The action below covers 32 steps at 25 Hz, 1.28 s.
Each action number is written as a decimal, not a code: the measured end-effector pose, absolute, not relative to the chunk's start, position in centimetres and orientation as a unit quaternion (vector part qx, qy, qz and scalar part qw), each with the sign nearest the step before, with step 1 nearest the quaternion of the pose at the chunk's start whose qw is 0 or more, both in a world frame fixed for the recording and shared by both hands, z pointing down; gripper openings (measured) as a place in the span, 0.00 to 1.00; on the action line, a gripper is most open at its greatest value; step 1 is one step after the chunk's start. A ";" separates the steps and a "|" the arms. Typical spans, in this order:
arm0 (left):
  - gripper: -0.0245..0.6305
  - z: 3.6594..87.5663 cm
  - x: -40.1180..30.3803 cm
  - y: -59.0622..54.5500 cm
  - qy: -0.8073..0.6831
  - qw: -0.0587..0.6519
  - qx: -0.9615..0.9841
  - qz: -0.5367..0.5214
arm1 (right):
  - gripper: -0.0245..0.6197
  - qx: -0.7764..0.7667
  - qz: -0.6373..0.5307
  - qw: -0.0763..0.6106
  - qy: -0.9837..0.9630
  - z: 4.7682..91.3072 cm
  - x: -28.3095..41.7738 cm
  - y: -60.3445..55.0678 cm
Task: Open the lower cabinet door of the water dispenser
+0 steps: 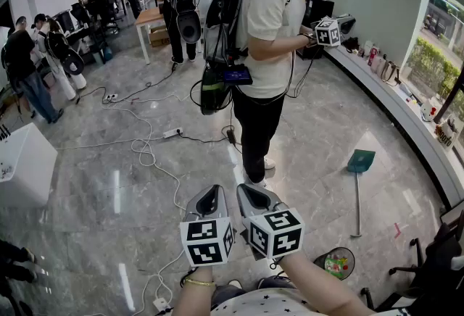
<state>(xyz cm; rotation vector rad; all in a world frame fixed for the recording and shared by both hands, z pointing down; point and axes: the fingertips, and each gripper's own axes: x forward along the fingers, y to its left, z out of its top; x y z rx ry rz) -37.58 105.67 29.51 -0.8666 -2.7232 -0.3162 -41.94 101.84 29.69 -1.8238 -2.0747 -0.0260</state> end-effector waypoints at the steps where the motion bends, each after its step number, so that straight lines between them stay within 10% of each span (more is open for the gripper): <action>1: 0.05 29.7 -37.4 105.5 -0.939 0.133 -0.298 -0.108 | 0.04 -0.647 -0.009 0.189 -0.739 29.8 -41.8 101.6; 32: 0.05 29.5 -48.8 74.9 -0.981 0.179 0.053 -0.056 | 0.04 -0.326 0.048 0.194 -0.924 29.4 -50.3 67.2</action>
